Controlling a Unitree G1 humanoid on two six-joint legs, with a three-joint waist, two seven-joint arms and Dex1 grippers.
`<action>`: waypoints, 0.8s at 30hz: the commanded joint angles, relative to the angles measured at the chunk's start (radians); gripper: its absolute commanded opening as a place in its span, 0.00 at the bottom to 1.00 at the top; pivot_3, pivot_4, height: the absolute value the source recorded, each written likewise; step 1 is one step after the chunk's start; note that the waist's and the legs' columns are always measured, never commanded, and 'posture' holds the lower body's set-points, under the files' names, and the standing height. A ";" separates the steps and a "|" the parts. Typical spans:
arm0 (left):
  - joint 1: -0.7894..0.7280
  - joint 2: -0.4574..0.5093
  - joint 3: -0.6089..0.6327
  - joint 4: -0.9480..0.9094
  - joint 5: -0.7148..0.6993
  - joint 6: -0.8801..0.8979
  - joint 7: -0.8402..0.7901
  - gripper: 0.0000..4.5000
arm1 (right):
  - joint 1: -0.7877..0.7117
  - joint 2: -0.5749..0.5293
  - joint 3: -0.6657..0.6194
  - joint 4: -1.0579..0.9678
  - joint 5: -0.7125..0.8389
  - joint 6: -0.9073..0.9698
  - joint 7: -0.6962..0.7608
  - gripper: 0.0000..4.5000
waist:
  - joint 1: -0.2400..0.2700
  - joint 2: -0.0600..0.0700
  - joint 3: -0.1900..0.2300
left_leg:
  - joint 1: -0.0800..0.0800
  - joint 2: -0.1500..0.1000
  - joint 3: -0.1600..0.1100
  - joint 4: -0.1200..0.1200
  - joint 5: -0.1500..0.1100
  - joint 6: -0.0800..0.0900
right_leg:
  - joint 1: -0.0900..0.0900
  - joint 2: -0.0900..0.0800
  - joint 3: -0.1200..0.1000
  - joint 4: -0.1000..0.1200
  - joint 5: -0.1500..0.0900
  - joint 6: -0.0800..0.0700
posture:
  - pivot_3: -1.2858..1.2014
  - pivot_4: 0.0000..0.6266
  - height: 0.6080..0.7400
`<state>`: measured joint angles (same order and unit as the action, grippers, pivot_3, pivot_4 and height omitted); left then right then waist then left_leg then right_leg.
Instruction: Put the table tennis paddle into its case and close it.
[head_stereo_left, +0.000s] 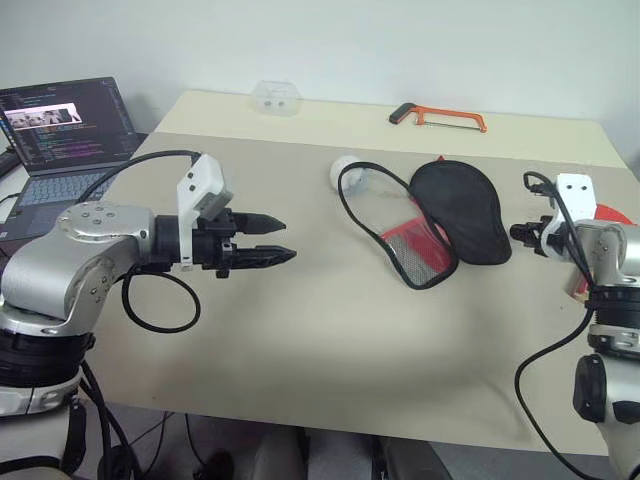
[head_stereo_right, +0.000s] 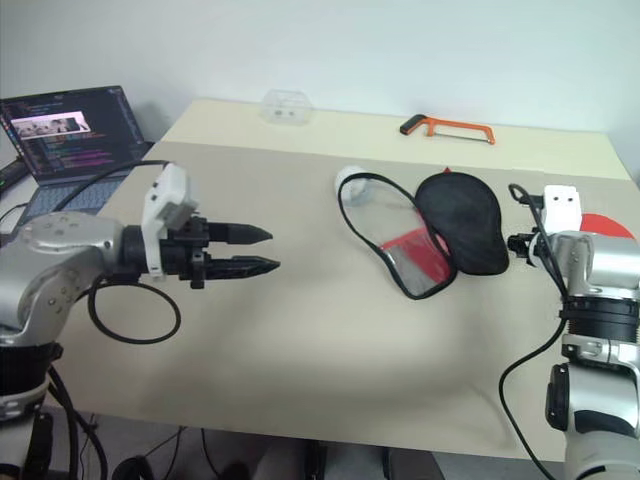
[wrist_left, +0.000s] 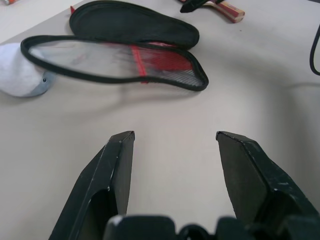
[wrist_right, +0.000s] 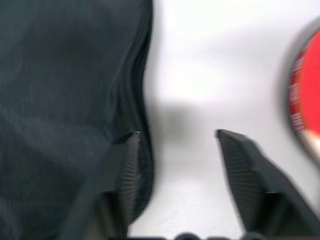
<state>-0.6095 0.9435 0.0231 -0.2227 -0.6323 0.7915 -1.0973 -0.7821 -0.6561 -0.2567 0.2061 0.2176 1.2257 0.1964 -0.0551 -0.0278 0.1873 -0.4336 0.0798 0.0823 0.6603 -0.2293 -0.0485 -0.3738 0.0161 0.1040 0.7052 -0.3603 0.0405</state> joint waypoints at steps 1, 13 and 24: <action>-0.049 -0.009 -0.016 0.035 0.024 -0.047 -0.039 0.63 | -0.005 -0.077 -0.060 -0.118 -0.009 0.047 -0.005 0.92 | 0.001 0.000 0.000 | 0.000 0.000 0.000 0.000 0.000 0.000 | 0.000 0.000 0.000 0.000 0.000 0.000 | 0.52 0.24 1.00; -0.137 -0.106 -0.053 0.114 -0.003 -0.075 -0.175 0.63 | 0.191 -0.028 -0.268 -0.257 -0.096 0.133 -0.142 0.99 | 0.006 0.001 -0.001 | 0.000 -0.001 0.001 0.001 0.000 0.000 | 0.000 0.000 0.001 0.003 0.000 0.000 | 0.52 0.24 1.00; -0.136 -0.125 -0.067 0.101 0.016 -0.068 -0.179 0.63 | 0.143 0.008 -0.259 0.030 -0.104 -0.097 -0.186 0.99 | -0.001 0.001 -0.001 | 0.001 -0.001 0.001 0.002 0.001 0.000 | -0.001 0.001 0.002 0.006 0.000 0.000 | 0.52 0.24 1.00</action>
<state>-0.7330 0.8076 -0.0574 -0.0872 -0.6156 0.7309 -1.2757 -0.6162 -0.6431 -0.5084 0.2397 0.1168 1.1642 0.0189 -0.0560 -0.0266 0.1864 -0.4327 0.0785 0.0835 0.6626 -0.2288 -0.0481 -0.3745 0.0171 0.1063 0.7111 -0.3604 0.0407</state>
